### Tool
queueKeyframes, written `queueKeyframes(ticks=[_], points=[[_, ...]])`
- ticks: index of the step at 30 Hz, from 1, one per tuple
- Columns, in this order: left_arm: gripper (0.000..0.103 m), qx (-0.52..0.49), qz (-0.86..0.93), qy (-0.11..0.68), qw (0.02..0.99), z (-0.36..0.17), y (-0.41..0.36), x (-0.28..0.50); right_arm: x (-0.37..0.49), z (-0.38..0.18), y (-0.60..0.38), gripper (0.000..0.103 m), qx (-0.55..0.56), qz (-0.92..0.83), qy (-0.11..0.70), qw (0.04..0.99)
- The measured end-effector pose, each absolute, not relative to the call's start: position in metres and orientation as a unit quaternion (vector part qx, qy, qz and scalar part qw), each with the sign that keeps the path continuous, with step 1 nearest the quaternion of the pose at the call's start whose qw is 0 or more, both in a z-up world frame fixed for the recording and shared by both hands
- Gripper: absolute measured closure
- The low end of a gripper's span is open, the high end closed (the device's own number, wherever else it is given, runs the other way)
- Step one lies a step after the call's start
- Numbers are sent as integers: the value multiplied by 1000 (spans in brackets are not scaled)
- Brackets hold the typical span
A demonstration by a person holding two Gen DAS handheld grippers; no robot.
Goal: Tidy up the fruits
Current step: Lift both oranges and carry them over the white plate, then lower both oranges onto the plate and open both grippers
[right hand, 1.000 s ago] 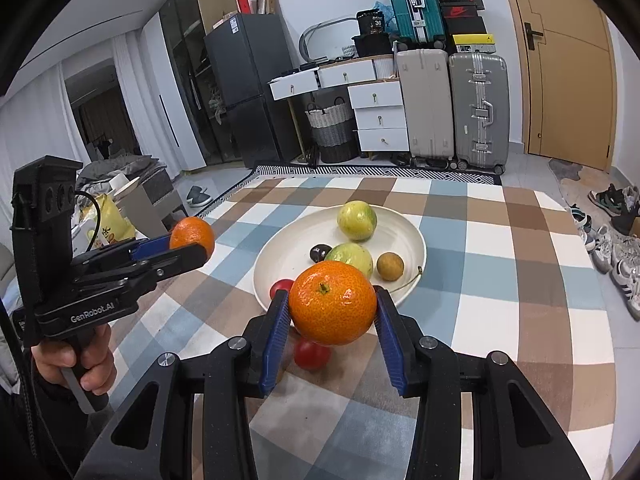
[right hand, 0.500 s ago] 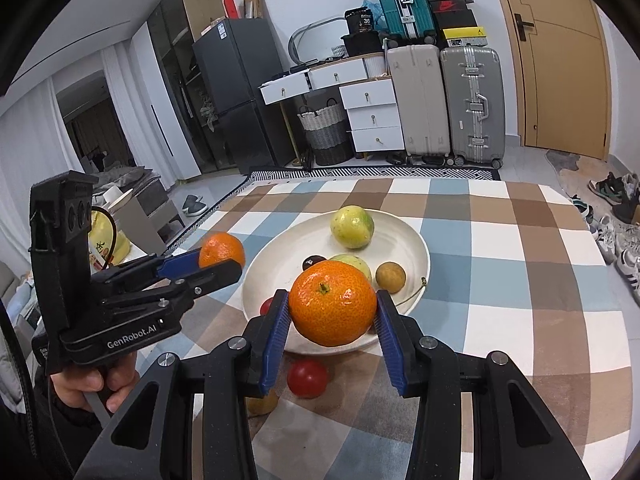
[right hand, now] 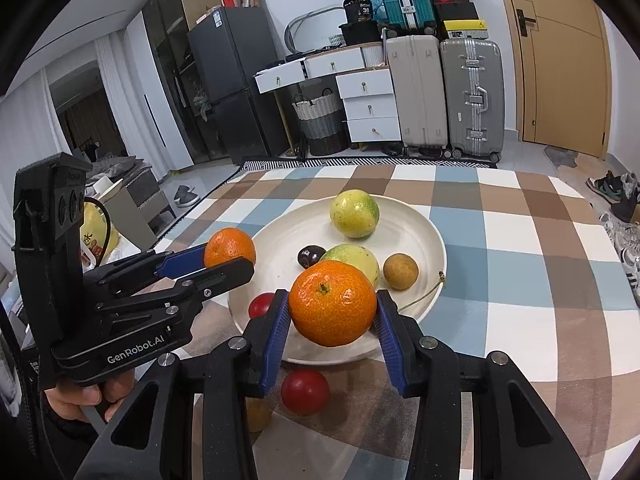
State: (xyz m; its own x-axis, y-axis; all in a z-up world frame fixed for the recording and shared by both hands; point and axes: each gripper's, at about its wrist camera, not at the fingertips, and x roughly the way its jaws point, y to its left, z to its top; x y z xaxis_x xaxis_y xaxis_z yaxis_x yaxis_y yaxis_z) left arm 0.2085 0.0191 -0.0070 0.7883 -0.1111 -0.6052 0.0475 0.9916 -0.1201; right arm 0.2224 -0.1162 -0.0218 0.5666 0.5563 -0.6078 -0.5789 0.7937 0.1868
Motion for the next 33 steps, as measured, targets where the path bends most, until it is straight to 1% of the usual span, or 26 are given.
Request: queueKeyframes(ticks=[13,26,28,30,31,32,33], points=[[66,-54,-35,332,941,-20,21,217,229,-38,-96,60,-35,326,358,874],[66,-54,-31,338,939,-22,23,218,240,-47,-92,59,-40,313,375,872],[65,-51,-28,333,941,-20,22,215,237,-44,-94,53,-43,314,369,874],[65,-52,-36,331,941,-17,21,212,234,-39,-98,52,-40,317,363,875],[64,-54,-40,331,941,-16,21,211,233,-37,-102,50,-39,315,360,877],[61,-55,-41,331,941,-14,21,210,232,-35,-105,48,-39,312,357,879],[54,-55,-42,331,941,-13,21,209,230,-32,-109,41,-43,307,353,883]])
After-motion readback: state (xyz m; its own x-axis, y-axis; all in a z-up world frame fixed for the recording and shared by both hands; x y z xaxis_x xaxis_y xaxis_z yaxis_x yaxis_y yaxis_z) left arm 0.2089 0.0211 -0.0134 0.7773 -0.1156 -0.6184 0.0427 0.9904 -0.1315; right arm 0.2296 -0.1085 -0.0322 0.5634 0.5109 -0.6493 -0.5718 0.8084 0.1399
